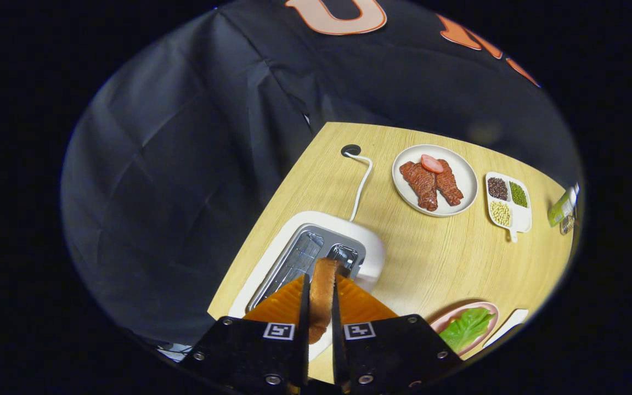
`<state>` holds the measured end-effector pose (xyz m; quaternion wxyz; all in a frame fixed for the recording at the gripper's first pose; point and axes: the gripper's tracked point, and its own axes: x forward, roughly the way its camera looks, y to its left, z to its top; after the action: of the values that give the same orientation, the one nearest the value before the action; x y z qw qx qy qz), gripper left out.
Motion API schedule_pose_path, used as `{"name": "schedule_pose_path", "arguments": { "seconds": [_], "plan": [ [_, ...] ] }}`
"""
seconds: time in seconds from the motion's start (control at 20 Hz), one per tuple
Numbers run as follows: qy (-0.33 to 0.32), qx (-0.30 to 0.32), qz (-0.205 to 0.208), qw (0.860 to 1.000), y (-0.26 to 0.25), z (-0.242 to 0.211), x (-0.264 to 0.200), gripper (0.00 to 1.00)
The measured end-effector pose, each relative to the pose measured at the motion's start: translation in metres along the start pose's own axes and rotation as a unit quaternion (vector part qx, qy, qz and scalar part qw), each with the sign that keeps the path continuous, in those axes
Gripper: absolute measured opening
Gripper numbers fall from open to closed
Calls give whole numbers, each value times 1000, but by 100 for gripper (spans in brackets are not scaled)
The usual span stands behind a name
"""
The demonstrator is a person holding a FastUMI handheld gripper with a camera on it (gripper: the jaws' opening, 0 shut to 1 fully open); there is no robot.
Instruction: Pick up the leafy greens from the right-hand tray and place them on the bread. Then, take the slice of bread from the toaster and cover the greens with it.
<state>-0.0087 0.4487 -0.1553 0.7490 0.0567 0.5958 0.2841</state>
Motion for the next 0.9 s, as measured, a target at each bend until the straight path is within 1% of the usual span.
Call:
{"name": "schedule_pose_path", "arguments": {
  "seconds": [0.05,0.5,0.65,0.75,0.9],
  "plan": [
    [-9,2,10,1000,1,2,-7,17],
    [-73,28,72,994,-3,8,-73,16],
    [-96,30,79,992,-15,9,-92,16],
    [-106,29,78,991,-20,7,-91,16],
    [-95,37,79,992,-43,-19,-101,16]
  ]
}}
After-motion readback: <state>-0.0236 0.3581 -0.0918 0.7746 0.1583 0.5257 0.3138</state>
